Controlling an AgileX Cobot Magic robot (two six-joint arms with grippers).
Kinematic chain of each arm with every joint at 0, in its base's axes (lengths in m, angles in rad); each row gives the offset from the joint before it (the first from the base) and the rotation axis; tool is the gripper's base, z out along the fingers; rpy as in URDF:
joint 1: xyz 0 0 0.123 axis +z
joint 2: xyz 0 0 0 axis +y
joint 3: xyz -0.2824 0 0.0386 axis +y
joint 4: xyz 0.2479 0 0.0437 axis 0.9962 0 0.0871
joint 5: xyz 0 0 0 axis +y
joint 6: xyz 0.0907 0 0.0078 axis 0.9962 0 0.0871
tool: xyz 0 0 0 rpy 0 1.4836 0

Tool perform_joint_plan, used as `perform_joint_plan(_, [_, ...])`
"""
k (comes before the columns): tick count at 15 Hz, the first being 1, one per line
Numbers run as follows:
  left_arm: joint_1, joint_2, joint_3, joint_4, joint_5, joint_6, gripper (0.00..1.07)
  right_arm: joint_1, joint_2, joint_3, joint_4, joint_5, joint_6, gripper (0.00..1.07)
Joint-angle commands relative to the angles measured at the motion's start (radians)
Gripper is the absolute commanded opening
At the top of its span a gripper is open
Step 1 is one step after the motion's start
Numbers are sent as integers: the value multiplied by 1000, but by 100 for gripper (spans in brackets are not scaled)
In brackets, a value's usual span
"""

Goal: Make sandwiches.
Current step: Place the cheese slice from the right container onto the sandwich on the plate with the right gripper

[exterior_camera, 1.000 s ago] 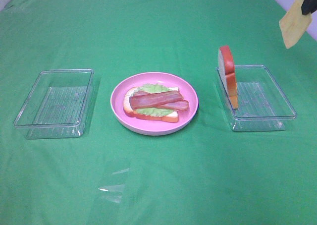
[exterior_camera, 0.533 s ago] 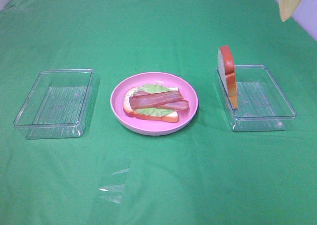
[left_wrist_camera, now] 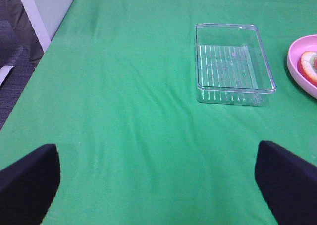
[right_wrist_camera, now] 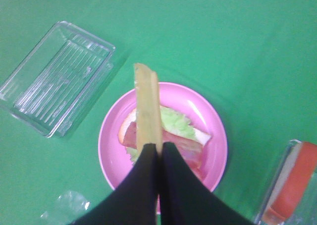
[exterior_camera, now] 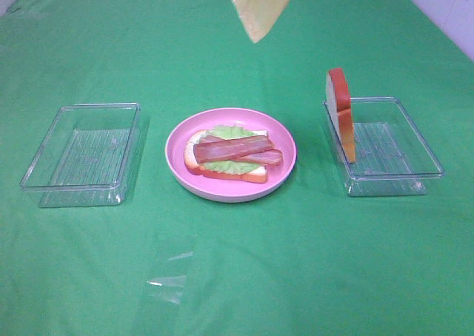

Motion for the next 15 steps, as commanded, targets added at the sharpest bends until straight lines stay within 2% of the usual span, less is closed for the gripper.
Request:
perform_joint_plan(1, [1,-19,1,-5,-10,3,101,33,49,3,1,-15,-13,0])
perform_joint_plan(8, [1,-19,1,-5,-10,3,101,41,291,3,215,-79,-130,0])
perform_joint_plan(15, [1,-19,1,-5,-10,3,101,40,410,3,201,-145,-148,0])
